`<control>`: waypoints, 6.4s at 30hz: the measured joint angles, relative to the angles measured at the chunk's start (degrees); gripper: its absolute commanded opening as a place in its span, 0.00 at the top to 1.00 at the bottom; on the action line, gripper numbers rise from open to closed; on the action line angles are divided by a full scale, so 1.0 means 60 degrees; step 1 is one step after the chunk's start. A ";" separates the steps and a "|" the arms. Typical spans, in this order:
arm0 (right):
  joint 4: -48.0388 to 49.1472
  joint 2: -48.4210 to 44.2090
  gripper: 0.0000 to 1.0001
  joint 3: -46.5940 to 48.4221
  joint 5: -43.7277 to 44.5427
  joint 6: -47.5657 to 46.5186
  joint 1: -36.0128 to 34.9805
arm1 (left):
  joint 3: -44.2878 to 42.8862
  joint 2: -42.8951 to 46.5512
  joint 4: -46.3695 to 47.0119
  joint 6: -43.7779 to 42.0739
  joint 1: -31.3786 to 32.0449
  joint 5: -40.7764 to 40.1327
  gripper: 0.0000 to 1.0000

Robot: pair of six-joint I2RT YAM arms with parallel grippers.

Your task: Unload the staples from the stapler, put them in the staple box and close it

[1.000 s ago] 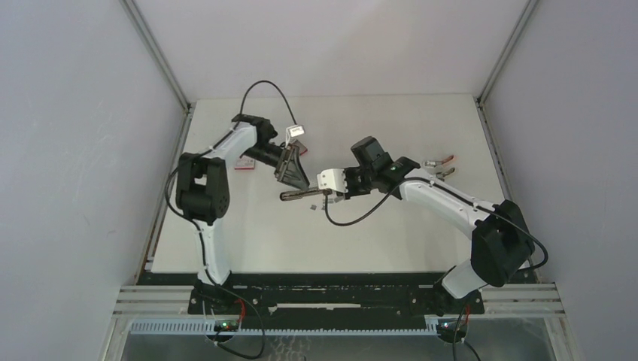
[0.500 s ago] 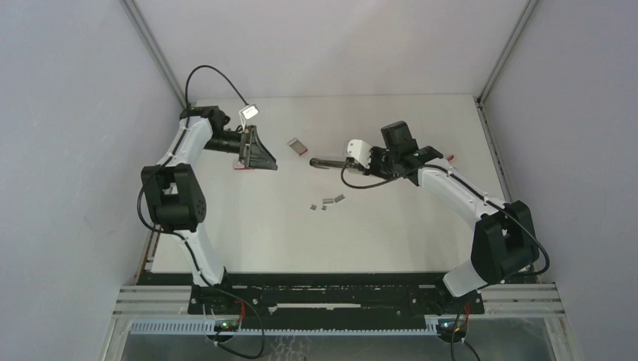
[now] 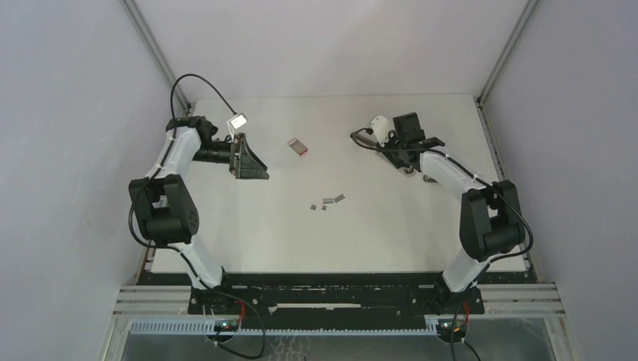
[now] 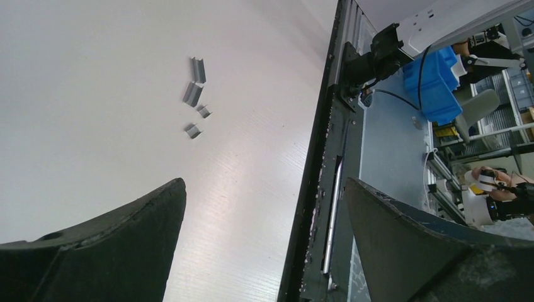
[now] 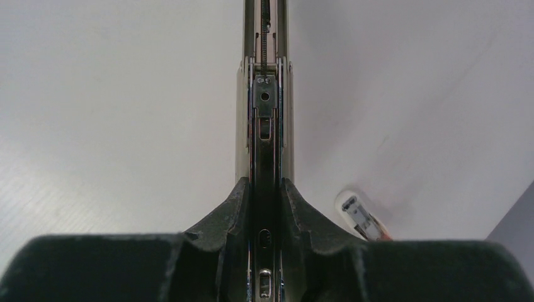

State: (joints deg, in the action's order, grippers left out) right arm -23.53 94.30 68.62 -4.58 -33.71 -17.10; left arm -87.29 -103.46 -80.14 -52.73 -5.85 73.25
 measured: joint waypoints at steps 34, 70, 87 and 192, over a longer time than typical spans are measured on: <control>0.0339 0.3417 0.94 0.2146 0.2244 0.5118 0.0805 | 0.1140 0.0550 -0.0022 -0.0973 -0.0495 0.0084 0.00; -0.0583 0.3351 0.45 0.2069 0.0783 0.5413 0.0947 | 0.1155 0.0565 -0.0018 -0.1071 -0.0594 0.0084 0.00; -0.1162 0.3912 0.44 0.3319 -0.0918 0.5013 -0.1508 | 0.1224 0.0579 -0.0011 -0.1144 -0.0623 0.0091 0.00; -0.5839 0.7180 0.76 0.8619 0.0280 -1.0047 0.3049 | 0.1934 0.1461 -0.0018 -0.2328 -0.0790 -0.1534 0.00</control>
State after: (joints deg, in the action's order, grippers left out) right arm -58.57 137.38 120.33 -2.90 -94.00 1.19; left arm -75.68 -94.70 -80.25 -66.70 -10.59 64.05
